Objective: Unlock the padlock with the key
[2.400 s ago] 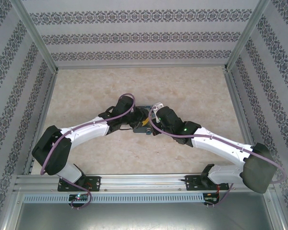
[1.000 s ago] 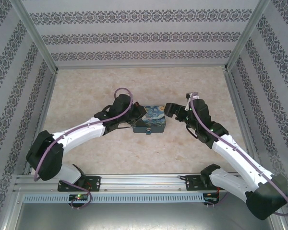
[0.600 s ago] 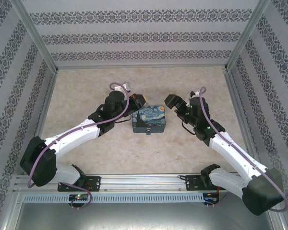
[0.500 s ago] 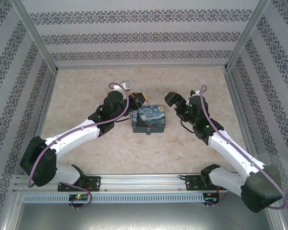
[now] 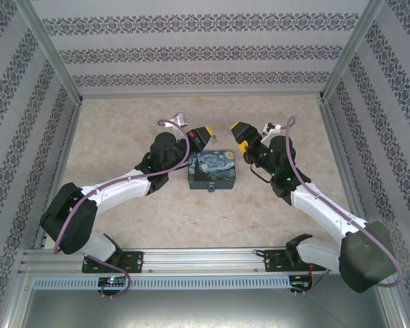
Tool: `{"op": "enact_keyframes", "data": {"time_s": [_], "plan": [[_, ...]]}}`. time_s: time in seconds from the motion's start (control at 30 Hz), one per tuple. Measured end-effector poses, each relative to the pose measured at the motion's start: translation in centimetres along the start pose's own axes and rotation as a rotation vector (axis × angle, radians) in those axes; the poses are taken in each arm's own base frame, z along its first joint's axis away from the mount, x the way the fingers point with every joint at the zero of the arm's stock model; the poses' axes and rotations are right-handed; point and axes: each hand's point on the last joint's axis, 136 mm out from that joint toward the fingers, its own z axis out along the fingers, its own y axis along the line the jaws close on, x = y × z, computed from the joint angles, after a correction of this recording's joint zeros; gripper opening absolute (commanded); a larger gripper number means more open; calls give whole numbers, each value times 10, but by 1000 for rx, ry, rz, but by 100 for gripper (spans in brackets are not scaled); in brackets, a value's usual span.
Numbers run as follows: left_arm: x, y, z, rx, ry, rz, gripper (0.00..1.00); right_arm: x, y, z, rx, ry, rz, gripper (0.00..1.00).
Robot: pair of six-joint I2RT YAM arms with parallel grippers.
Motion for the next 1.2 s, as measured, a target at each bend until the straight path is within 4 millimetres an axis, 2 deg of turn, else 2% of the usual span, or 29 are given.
{"op": "enact_keyframes", "data": {"time_s": [0.23, 0.4, 0.77, 1.2], "plan": [[3, 1, 1, 4, 12, -68, 0, 8, 14, 7, -108, 50, -21, 51], [7, -1, 1, 13, 37, -98, 0, 17, 19, 8, -165, 86, -50, 39], [12, -6, 5, 26, 75, -143, 0, 35, 19, 14, -198, 139, -61, 37], [15, -1, 7, 14, 82, -156, 0, 43, 11, 16, -191, 157, -57, 30]]}}
